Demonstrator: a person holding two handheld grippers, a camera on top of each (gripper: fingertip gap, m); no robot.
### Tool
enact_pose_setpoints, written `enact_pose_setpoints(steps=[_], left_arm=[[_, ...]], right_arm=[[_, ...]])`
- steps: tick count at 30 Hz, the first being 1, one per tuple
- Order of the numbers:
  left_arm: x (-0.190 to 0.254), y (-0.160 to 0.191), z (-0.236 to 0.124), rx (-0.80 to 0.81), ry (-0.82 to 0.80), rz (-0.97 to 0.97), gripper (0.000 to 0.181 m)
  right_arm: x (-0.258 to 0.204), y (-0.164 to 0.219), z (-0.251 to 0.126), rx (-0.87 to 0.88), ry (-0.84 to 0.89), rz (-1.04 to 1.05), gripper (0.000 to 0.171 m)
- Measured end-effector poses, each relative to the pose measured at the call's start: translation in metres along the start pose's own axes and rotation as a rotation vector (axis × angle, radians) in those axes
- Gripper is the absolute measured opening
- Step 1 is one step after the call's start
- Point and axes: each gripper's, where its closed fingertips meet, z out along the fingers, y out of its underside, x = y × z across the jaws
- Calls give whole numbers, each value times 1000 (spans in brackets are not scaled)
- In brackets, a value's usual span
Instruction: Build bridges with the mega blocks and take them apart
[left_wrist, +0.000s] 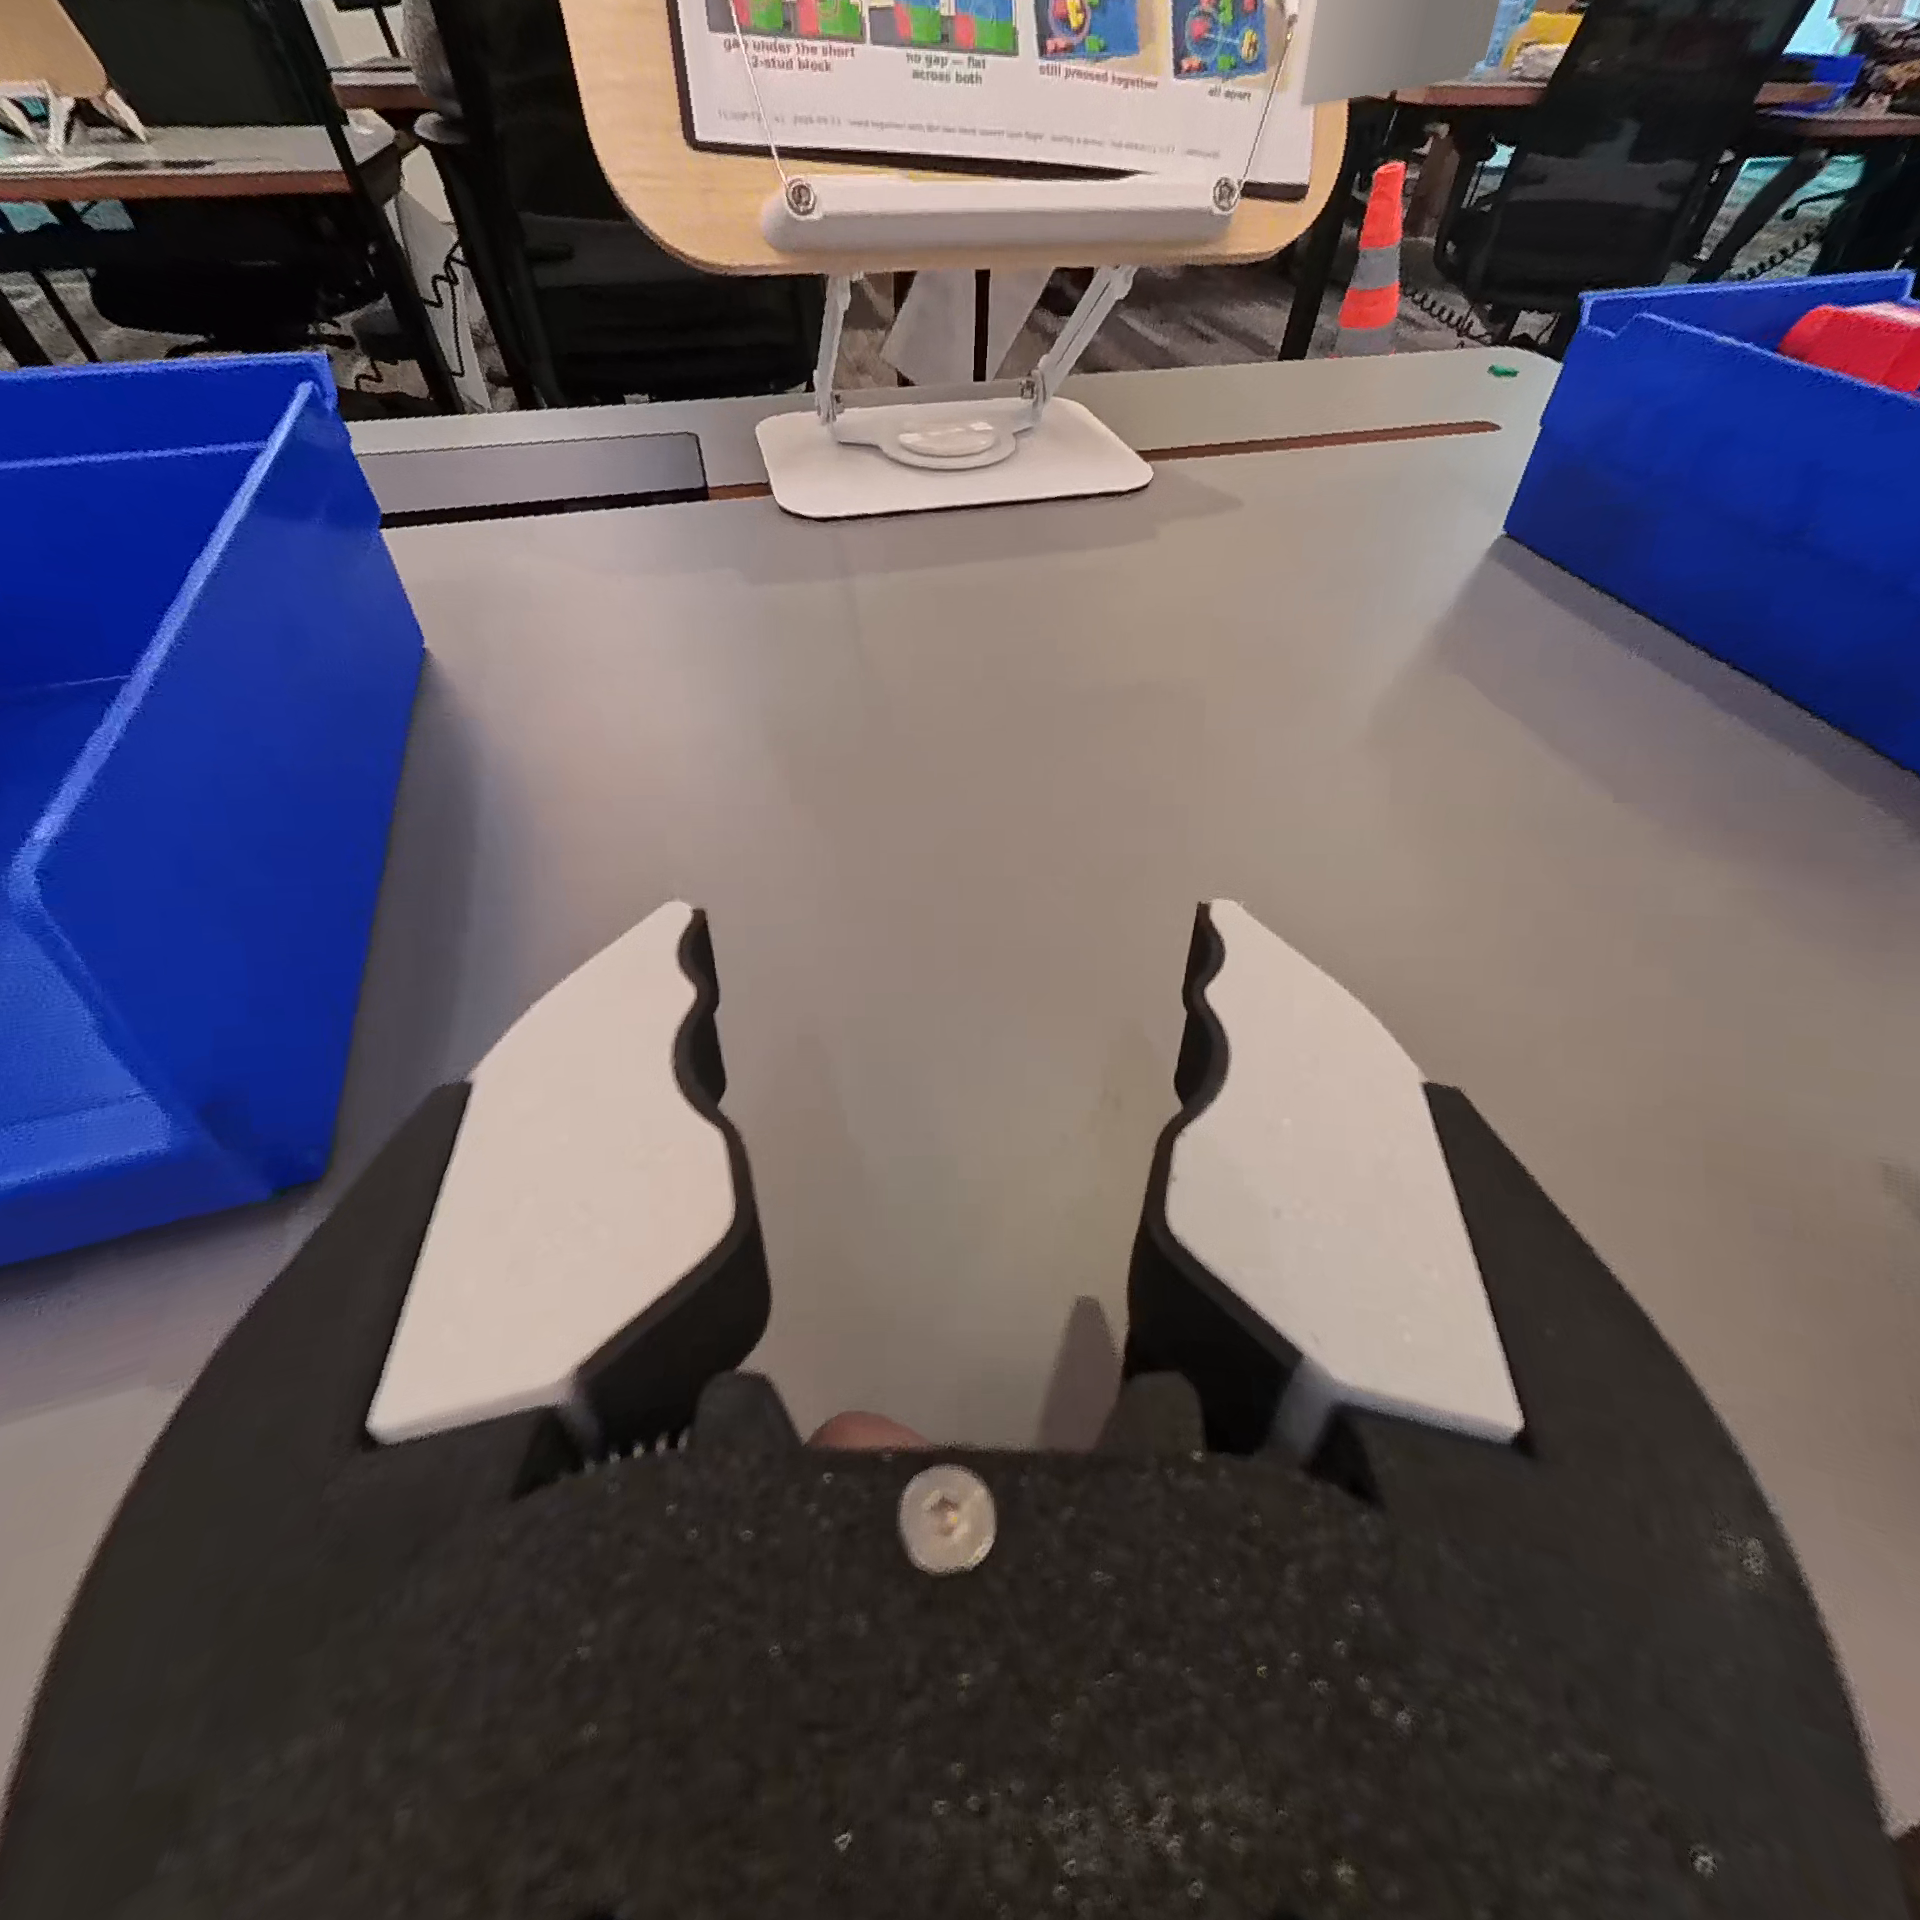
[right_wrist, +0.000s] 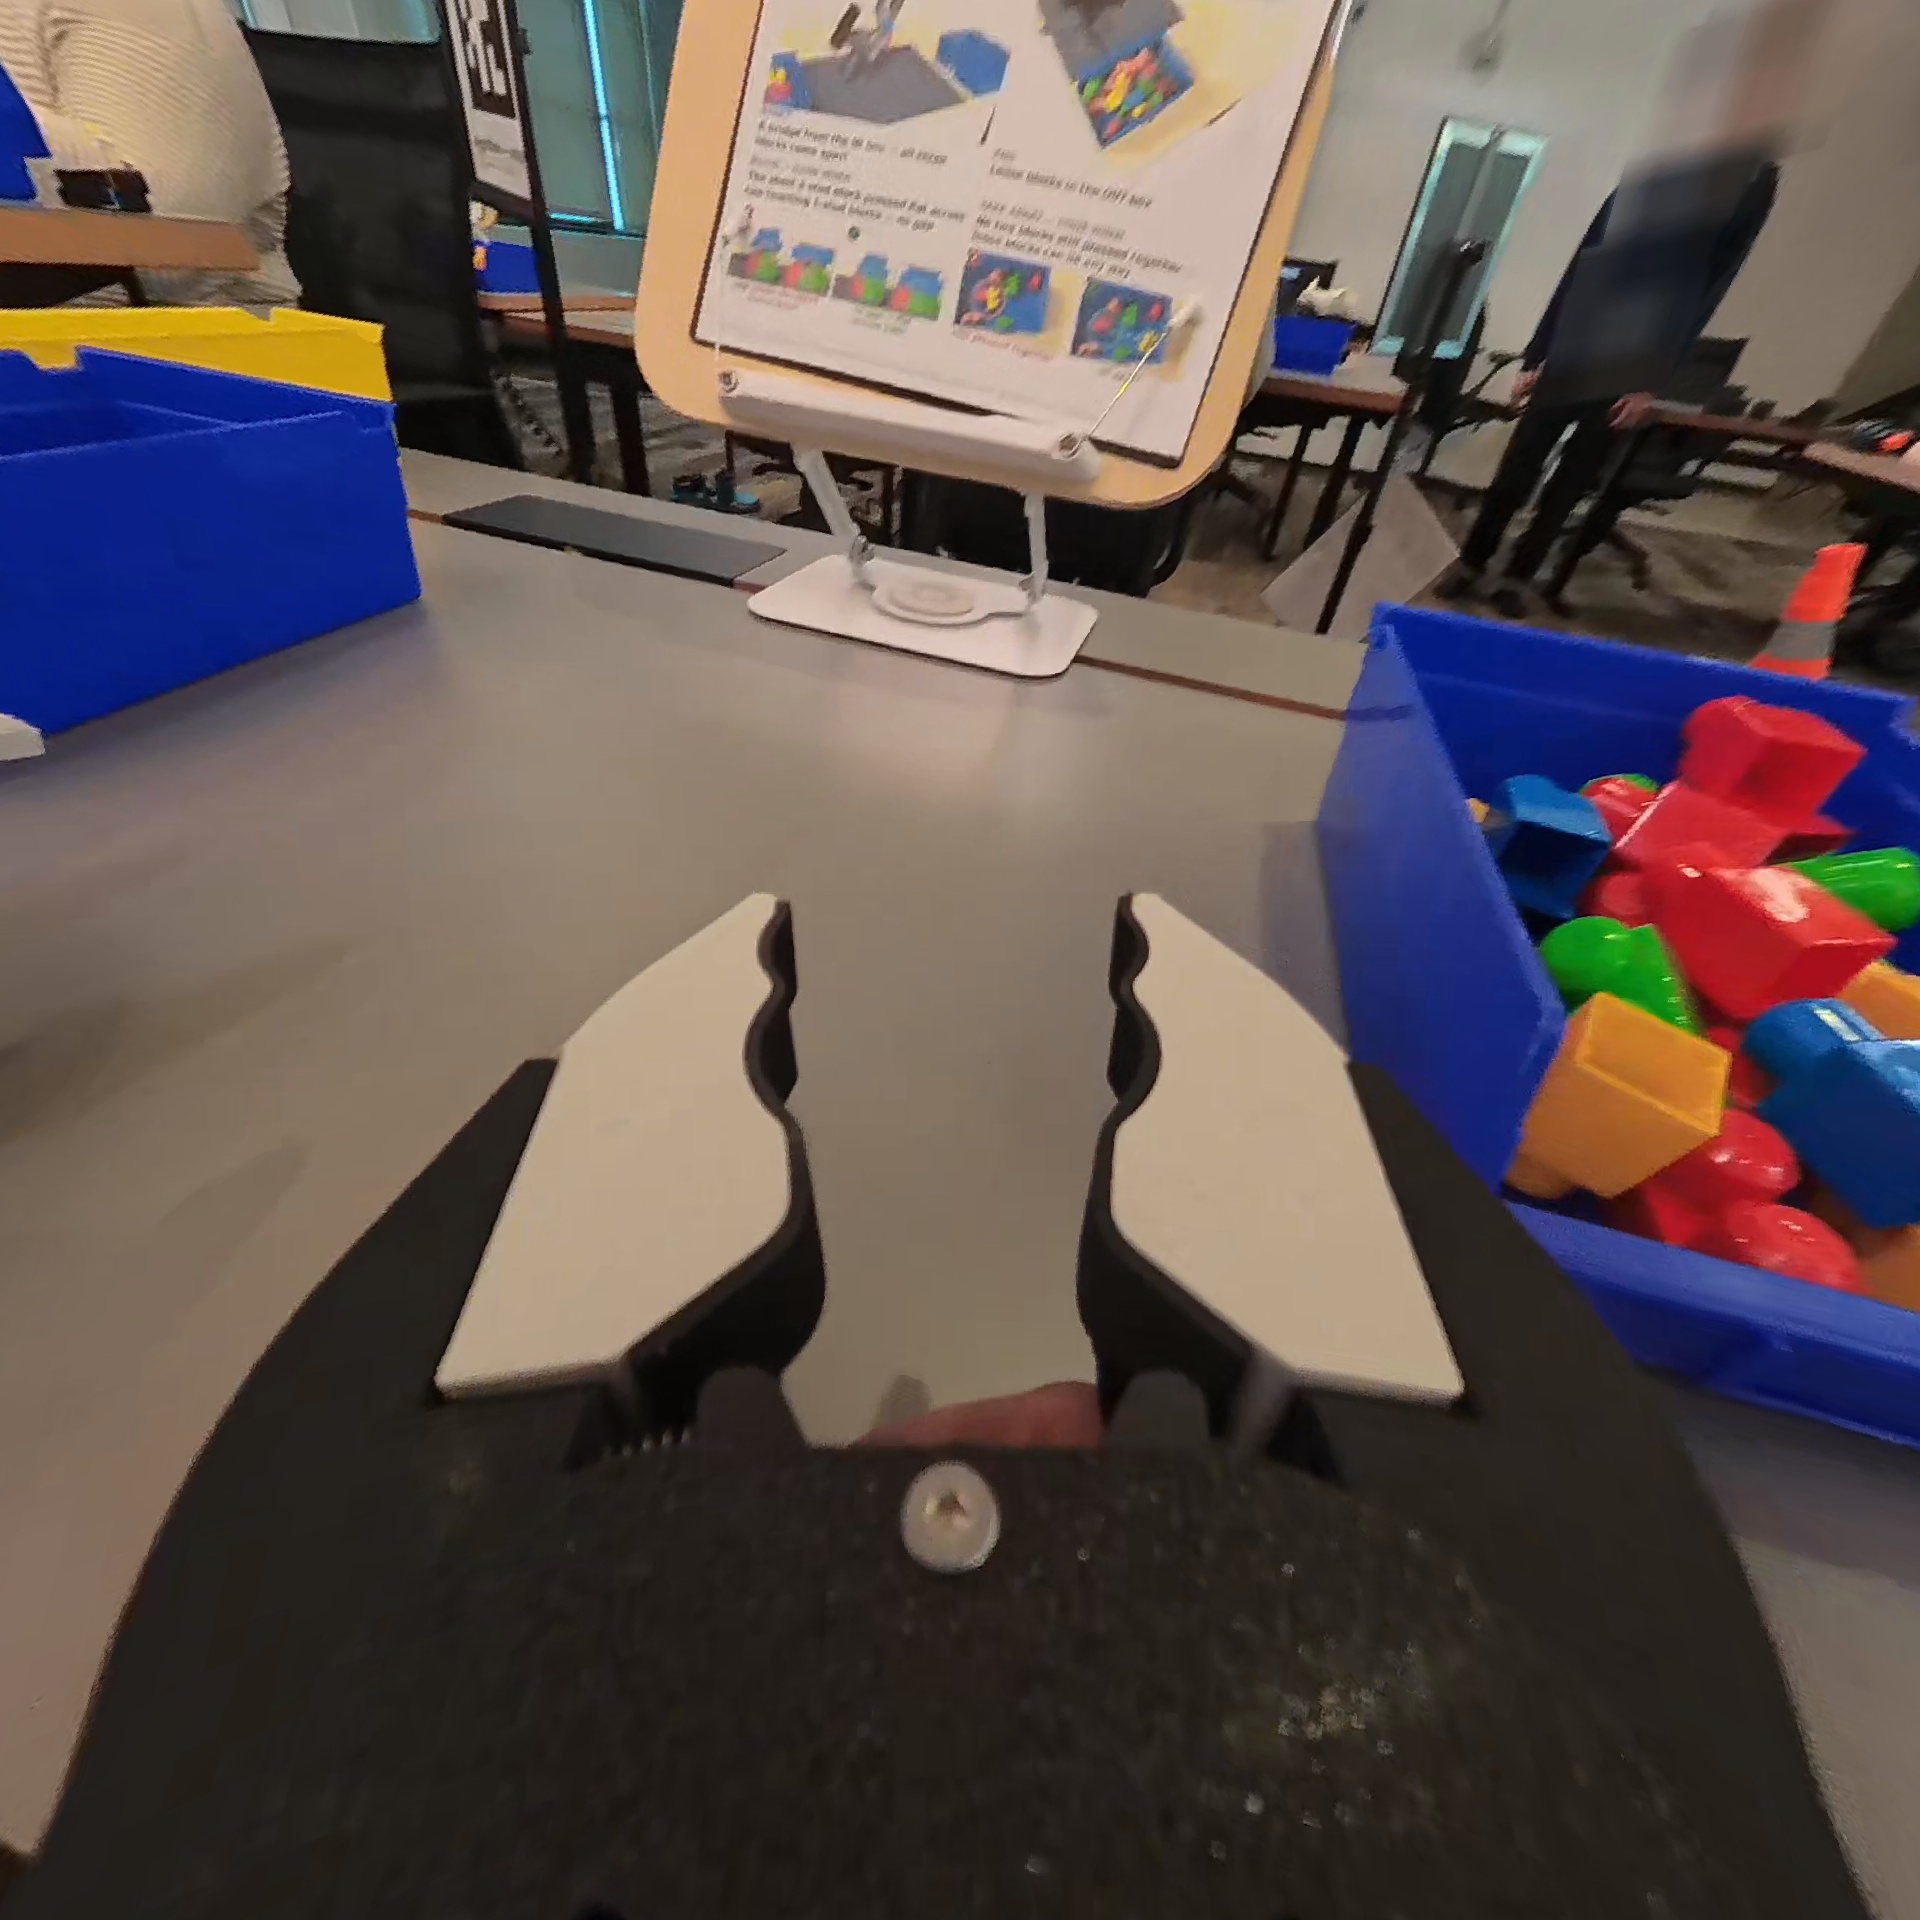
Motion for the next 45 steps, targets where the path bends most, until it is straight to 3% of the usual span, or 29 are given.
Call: enact_pose_setpoints(steps=[13, 17, 25, 31, 36, 41, 44, 45], left_arm=[[-16, -4, -9, 10, -53, -7, 86], [-41, -20, -23, 28, -116, 24, 85], [-176, -47, -66, -27, -344, 60, 84], [-297, -34, -71, -153, -494, -3, 84], [-342, -12, -60, -207, -522, -54, 83], [-351, 6, -47, -222, -475, -123, 64], [-355, 10, -43, -225, -466, -138, 43], [-355, 12, -43, -233, -461, -138, 28]], right_arm=[[-3, 9, 6, -36, -59, 88, 59], [-1, 11, 5, -45, -64, 88, 59], [-13, 11, 10, -59, -115, 96, 59], [-24, 7, 16, -64, -152, 72, 58], [-27, 4, 16, -68, -150, 55, 58], [-28, 4, 18, -79, -153, 53, 58], [-30, 2, 20, -84, -158, 43, 58], [-31, 2, 20, -85, -160, 40, 57]])
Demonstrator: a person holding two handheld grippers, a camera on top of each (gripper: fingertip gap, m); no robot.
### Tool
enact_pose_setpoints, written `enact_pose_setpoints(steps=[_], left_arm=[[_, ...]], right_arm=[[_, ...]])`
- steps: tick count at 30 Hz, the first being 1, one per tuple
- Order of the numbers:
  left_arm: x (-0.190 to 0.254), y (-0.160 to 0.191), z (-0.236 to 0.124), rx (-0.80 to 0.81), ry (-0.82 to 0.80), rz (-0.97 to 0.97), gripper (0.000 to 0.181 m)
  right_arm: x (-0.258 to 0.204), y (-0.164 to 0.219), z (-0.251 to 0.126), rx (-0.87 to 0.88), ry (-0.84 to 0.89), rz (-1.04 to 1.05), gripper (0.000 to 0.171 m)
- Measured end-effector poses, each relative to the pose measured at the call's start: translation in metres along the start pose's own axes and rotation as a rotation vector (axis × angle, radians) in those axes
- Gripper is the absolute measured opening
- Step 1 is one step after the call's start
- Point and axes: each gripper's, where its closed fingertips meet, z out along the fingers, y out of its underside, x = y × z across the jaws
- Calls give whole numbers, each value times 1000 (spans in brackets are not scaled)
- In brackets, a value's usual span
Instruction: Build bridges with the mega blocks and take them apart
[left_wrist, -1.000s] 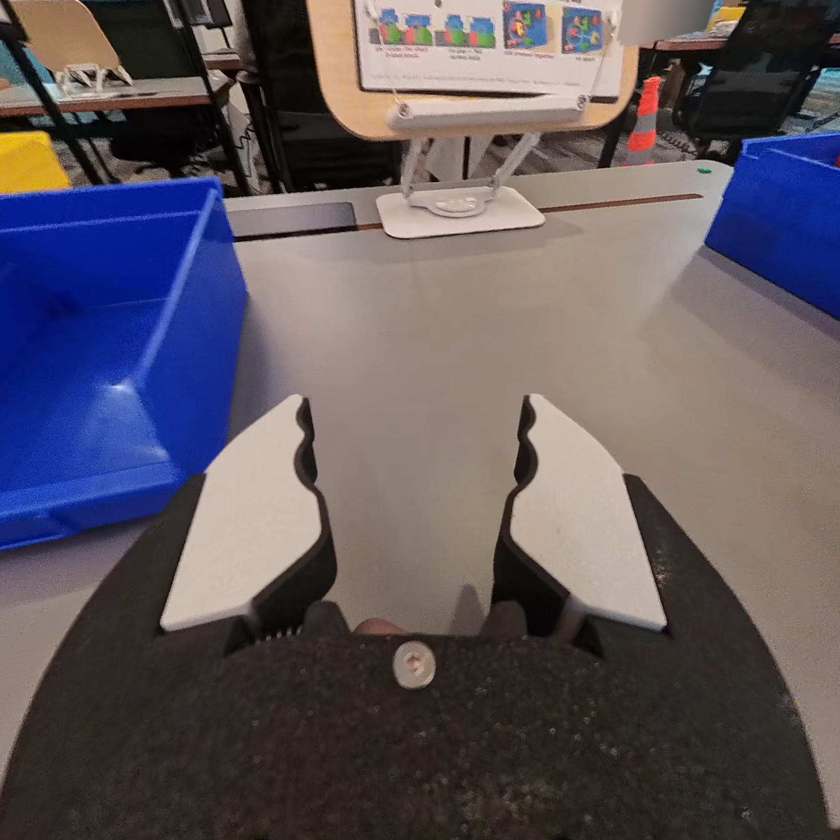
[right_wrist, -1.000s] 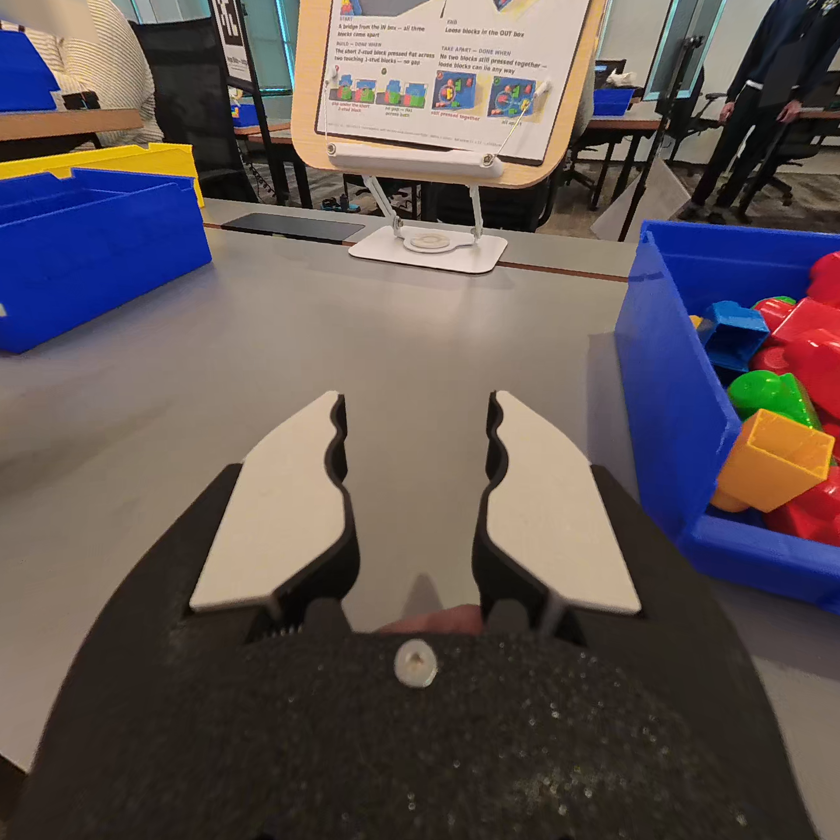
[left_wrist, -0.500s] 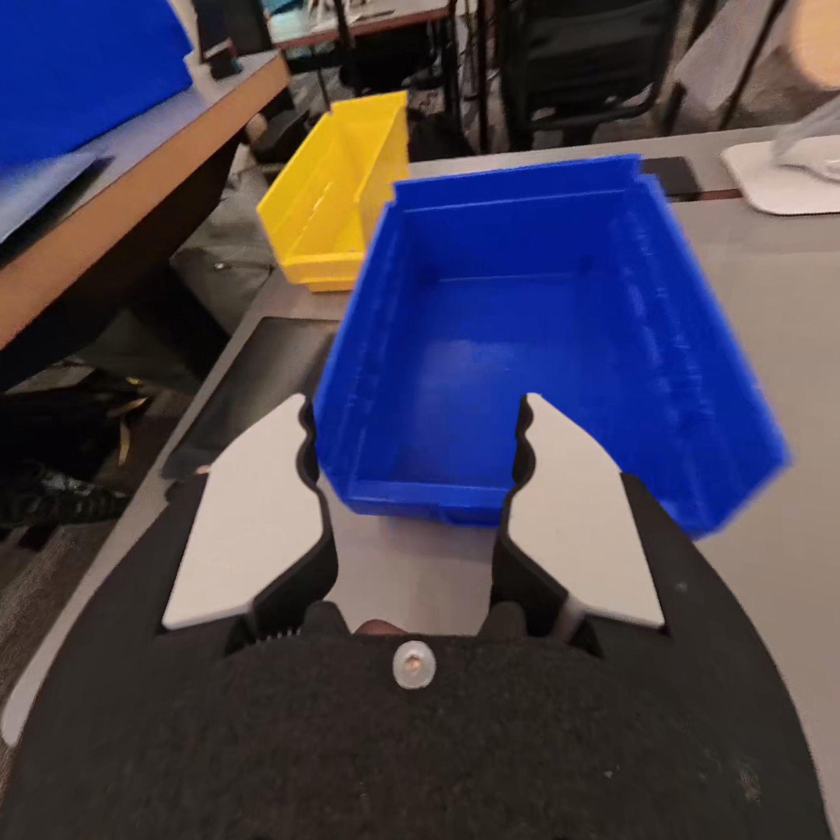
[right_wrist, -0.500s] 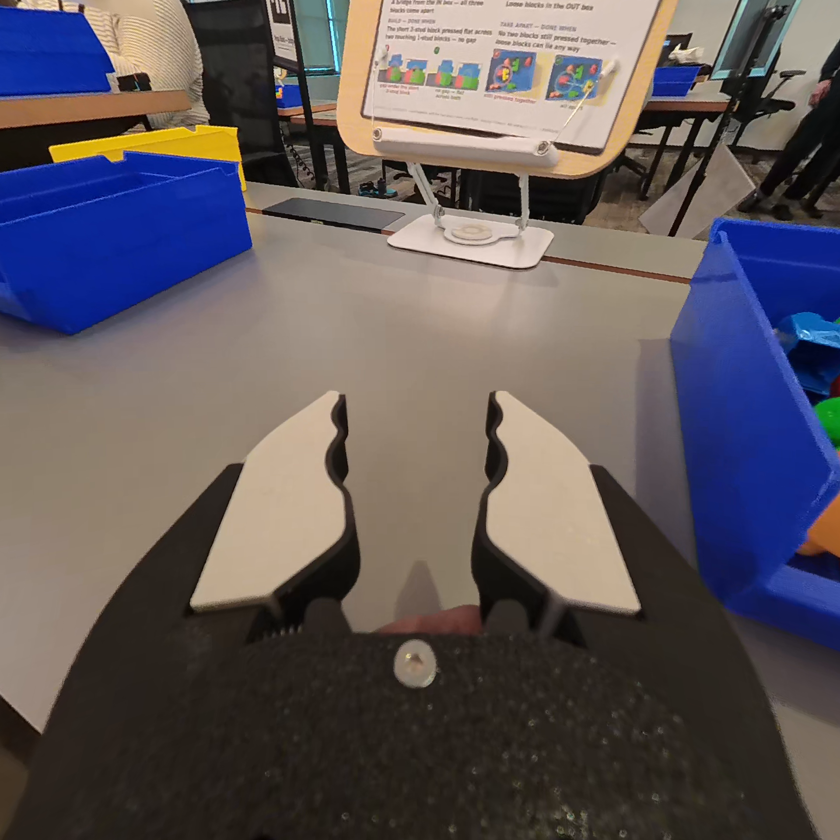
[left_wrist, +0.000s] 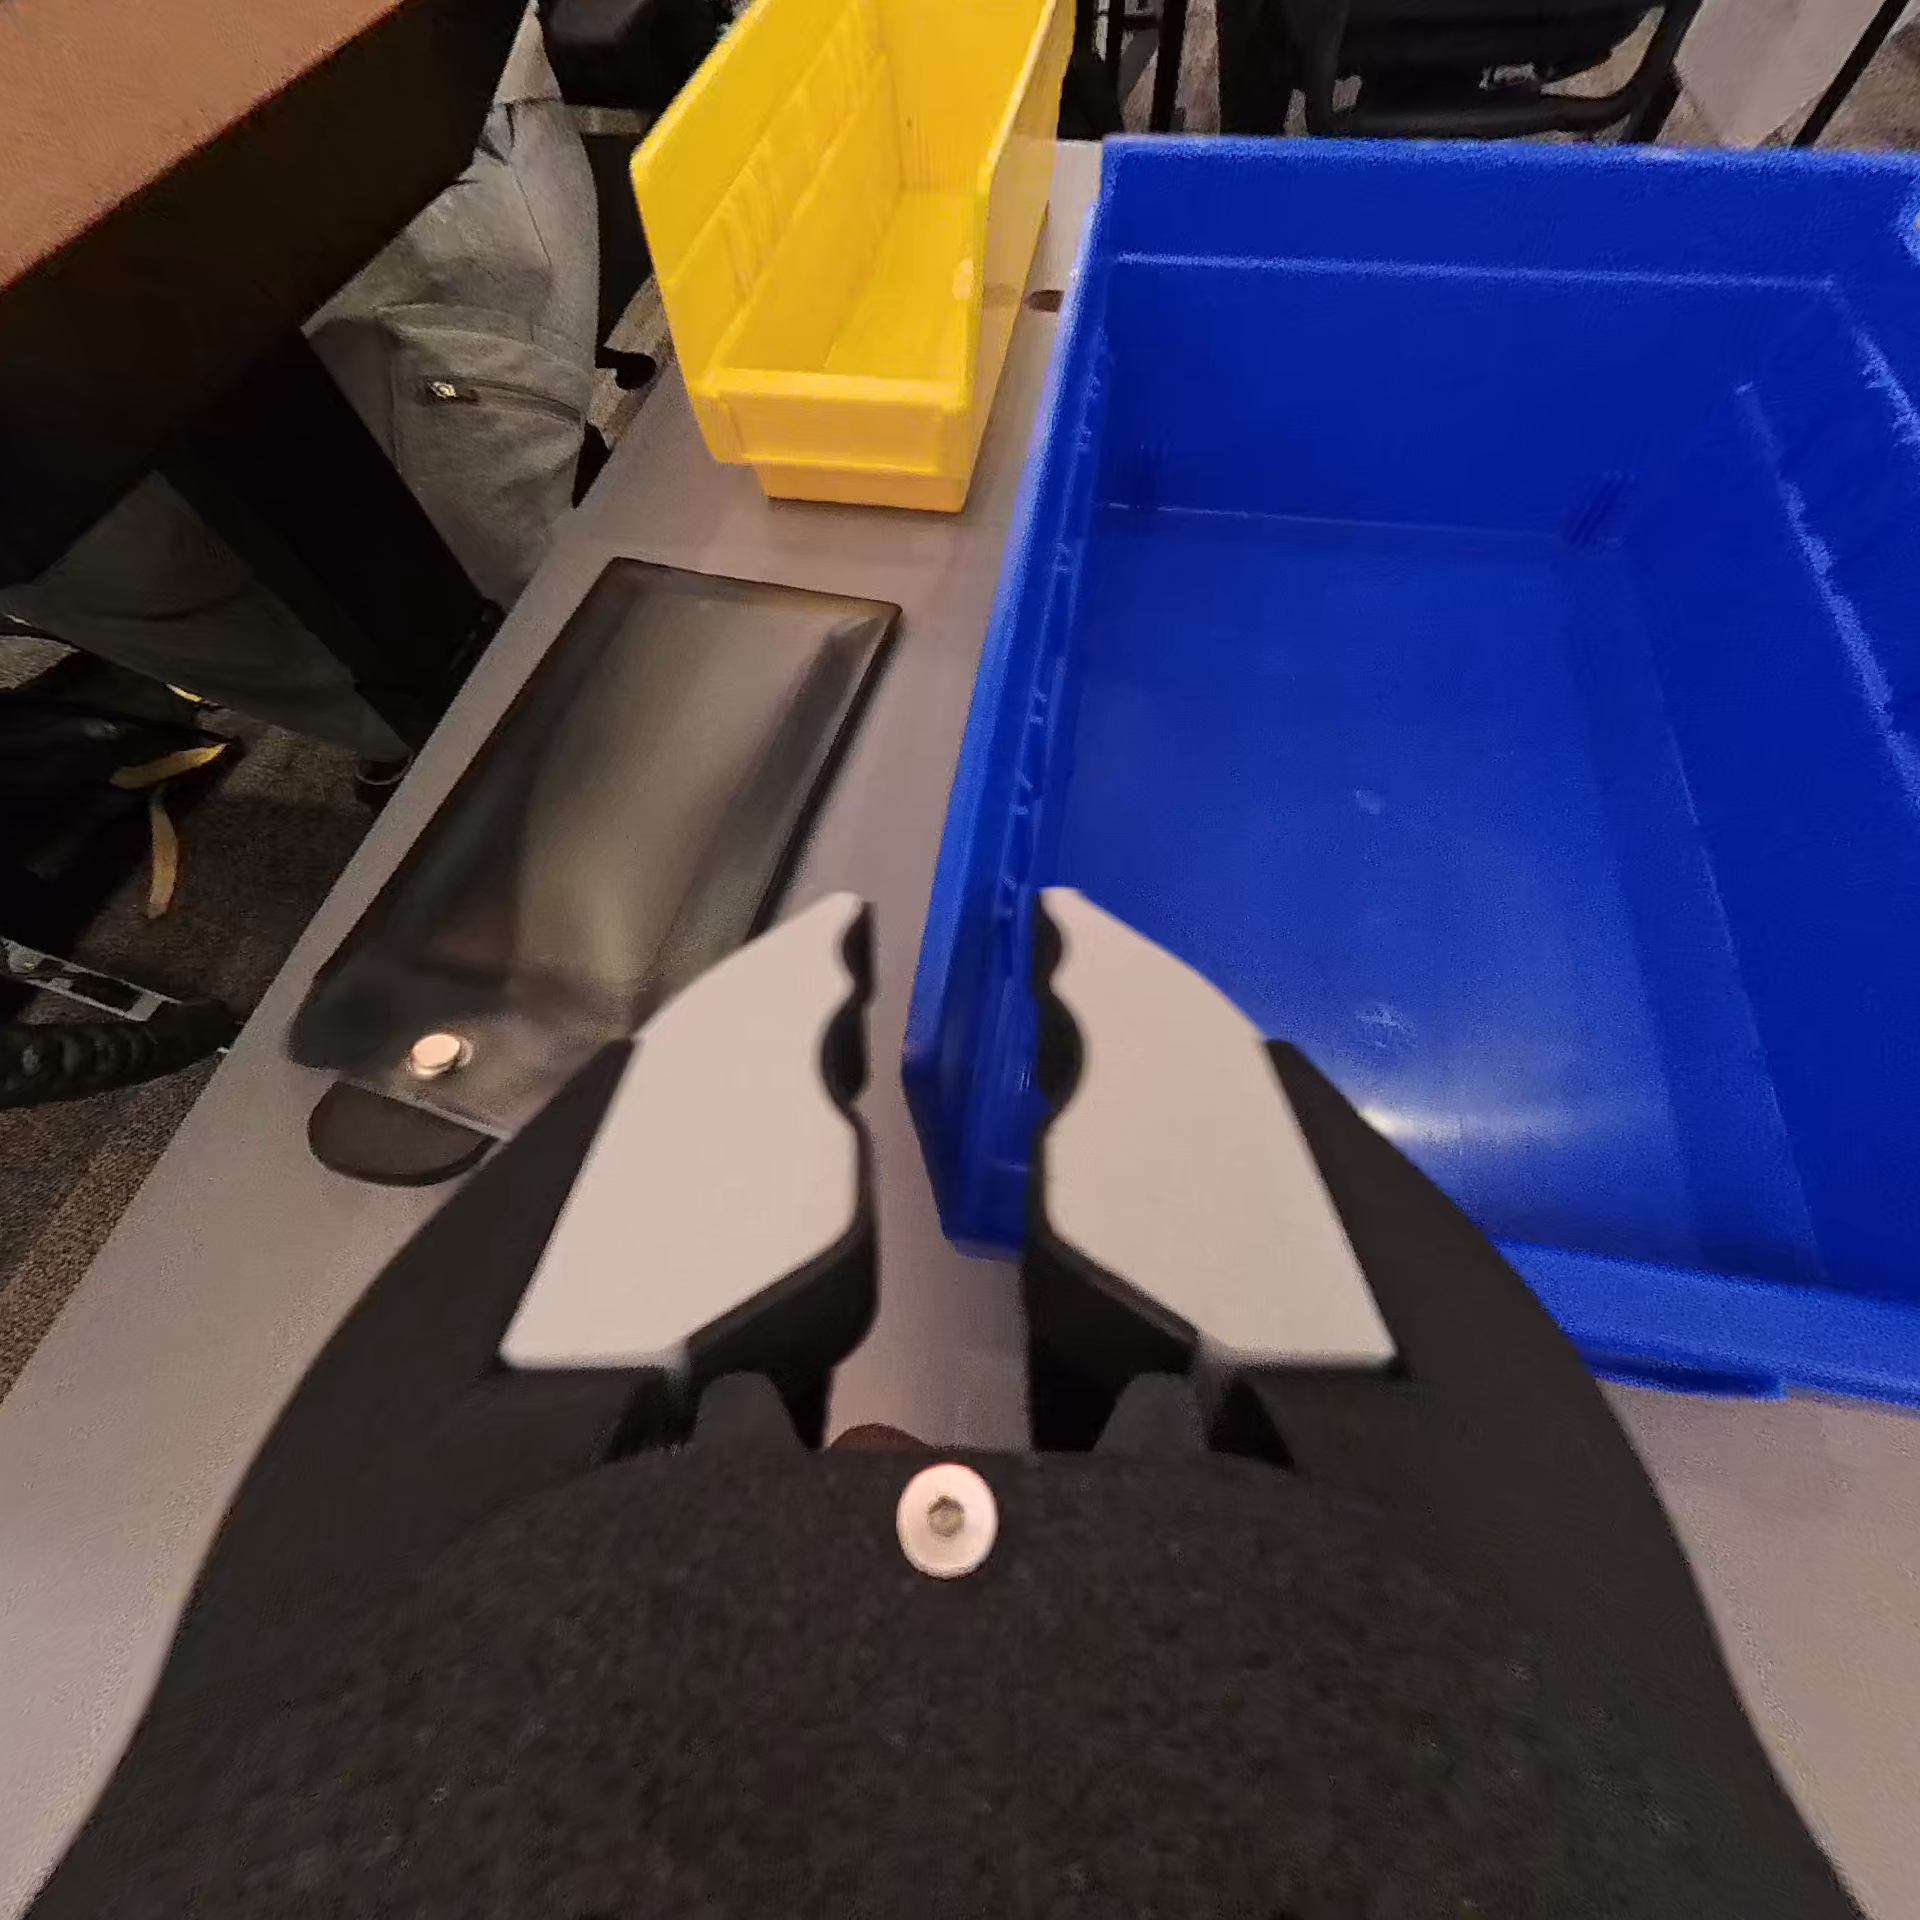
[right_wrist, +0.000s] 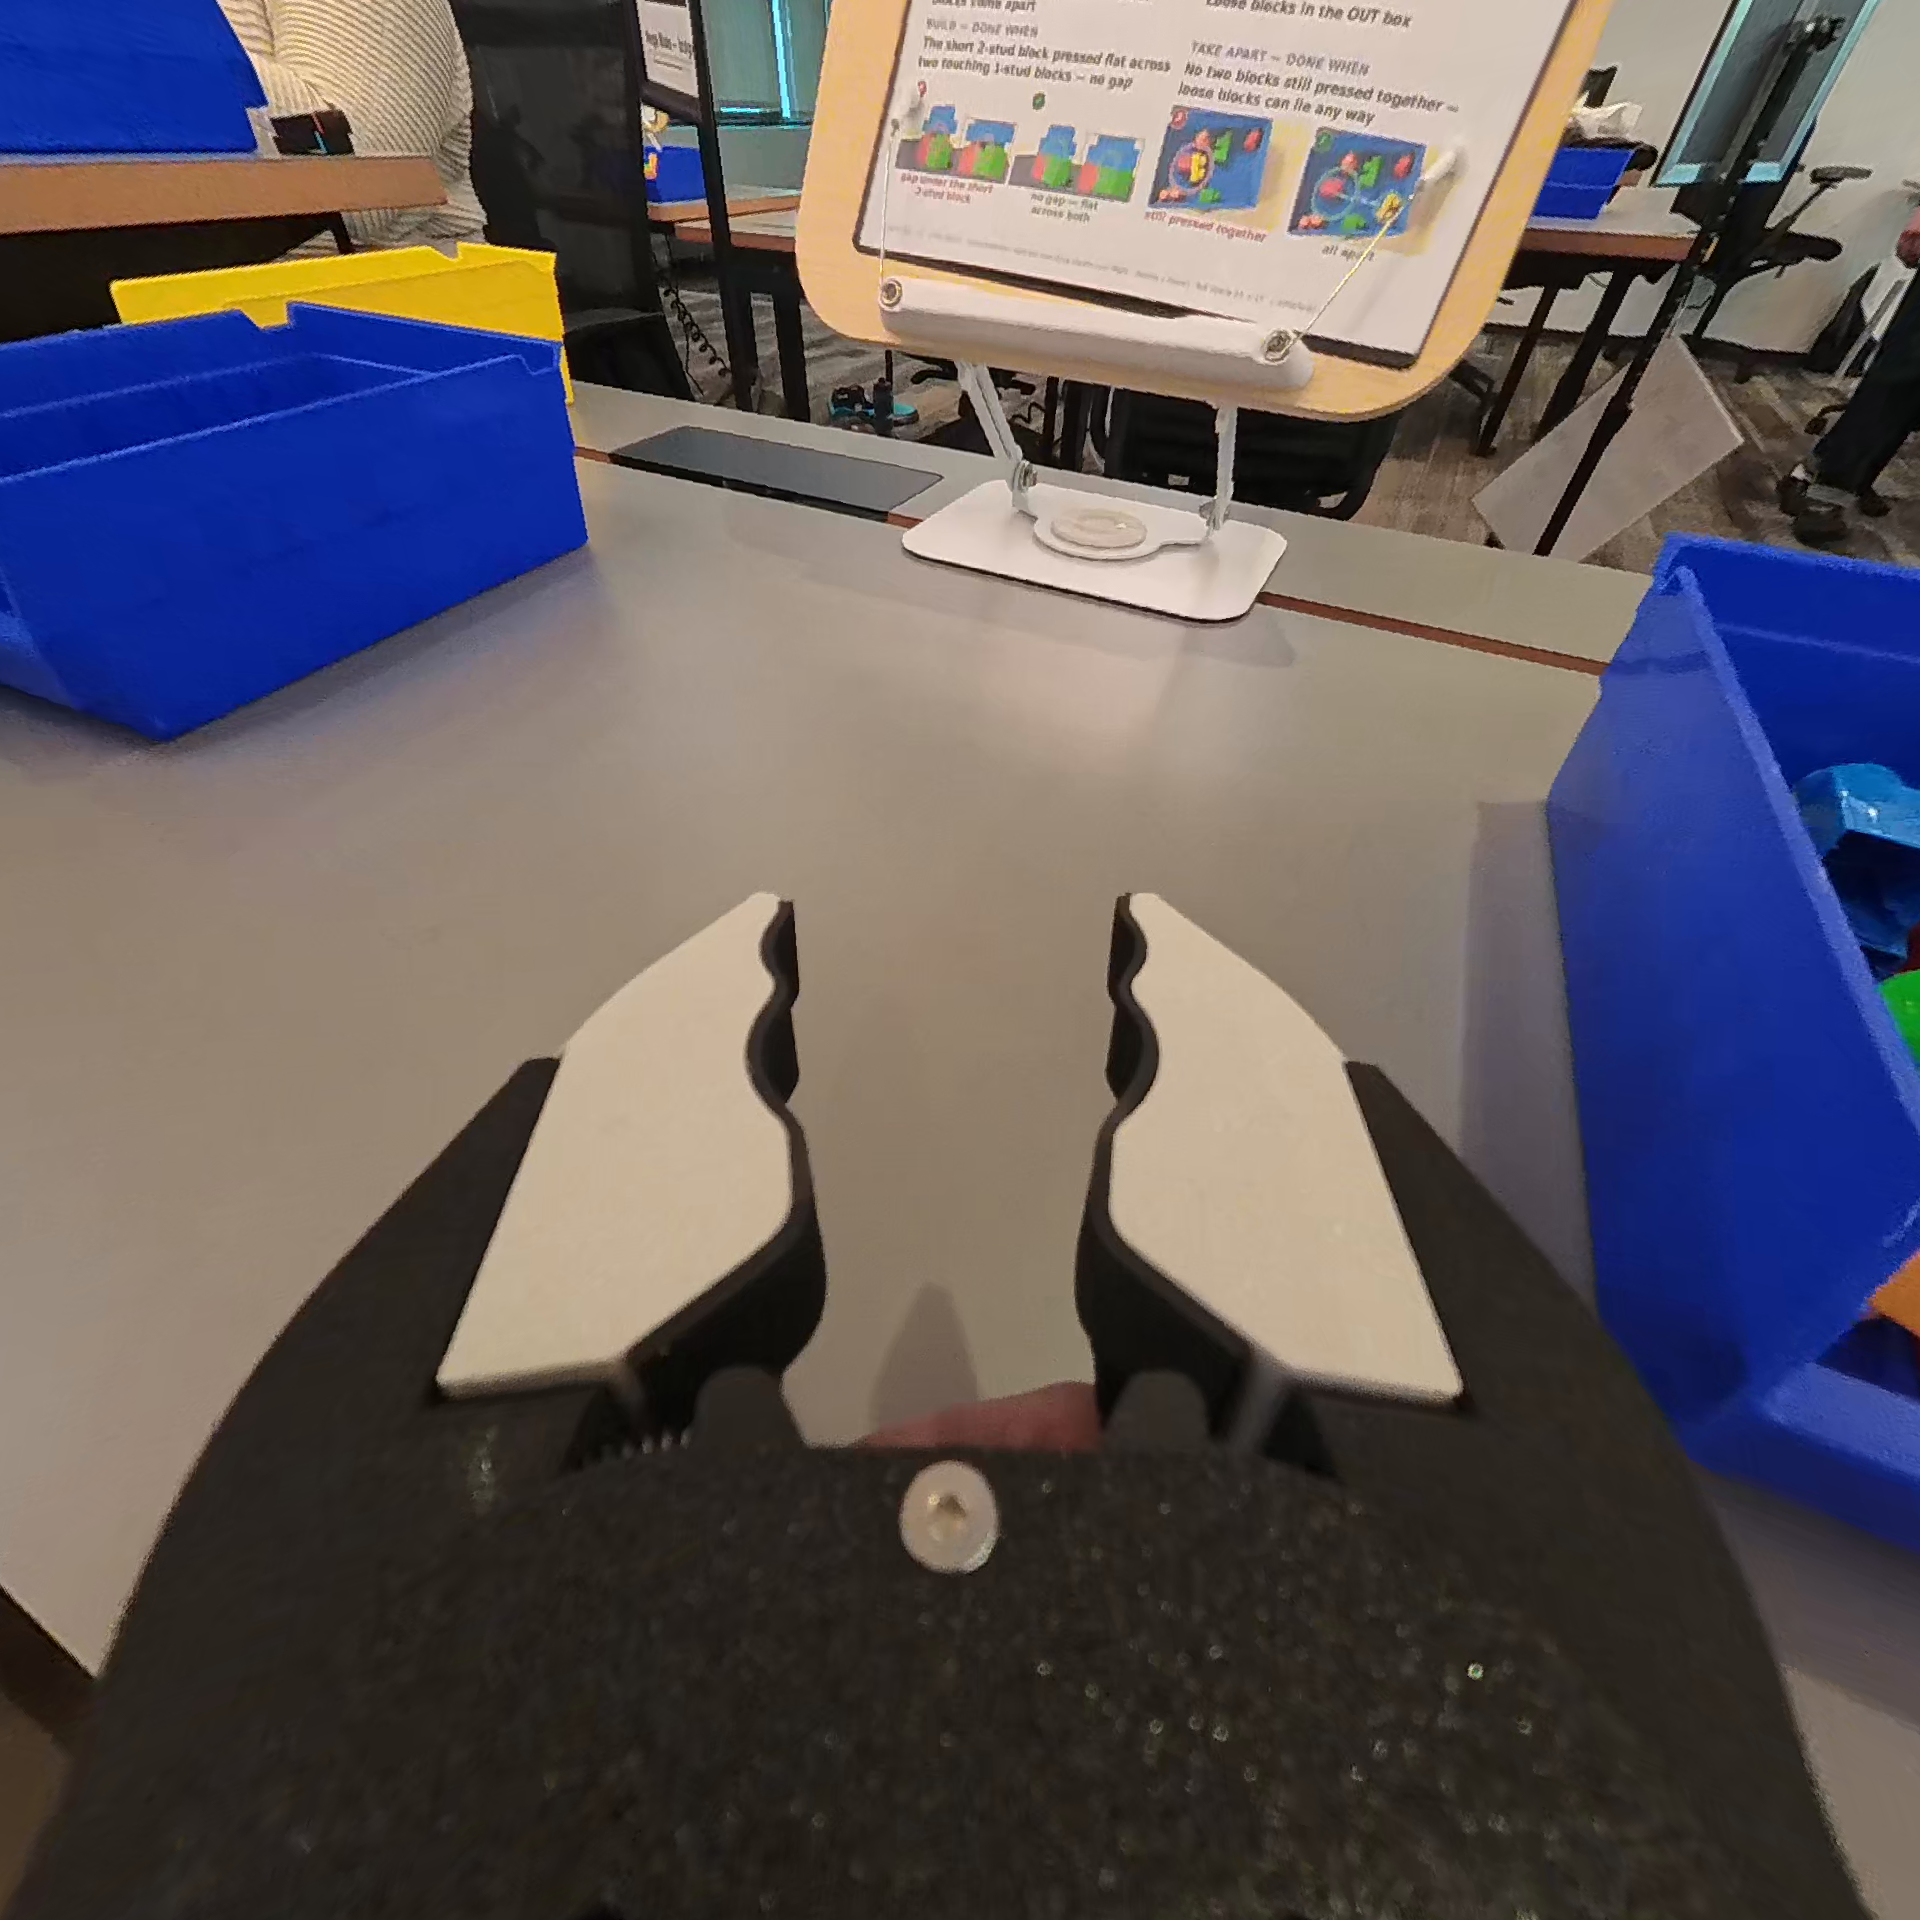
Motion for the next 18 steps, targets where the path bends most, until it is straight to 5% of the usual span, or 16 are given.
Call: enact_pose_setpoints(steps=[7, 18], left_arm=[[17, 2, -3, -11, 171, -41, 2], [49, 10, -19, -10, 182, 79, 3]], right_arm=[[-6, -1, 3, -5, -12, -4, 56], [-6, -2, 1, -12, -8, -4, 53]])
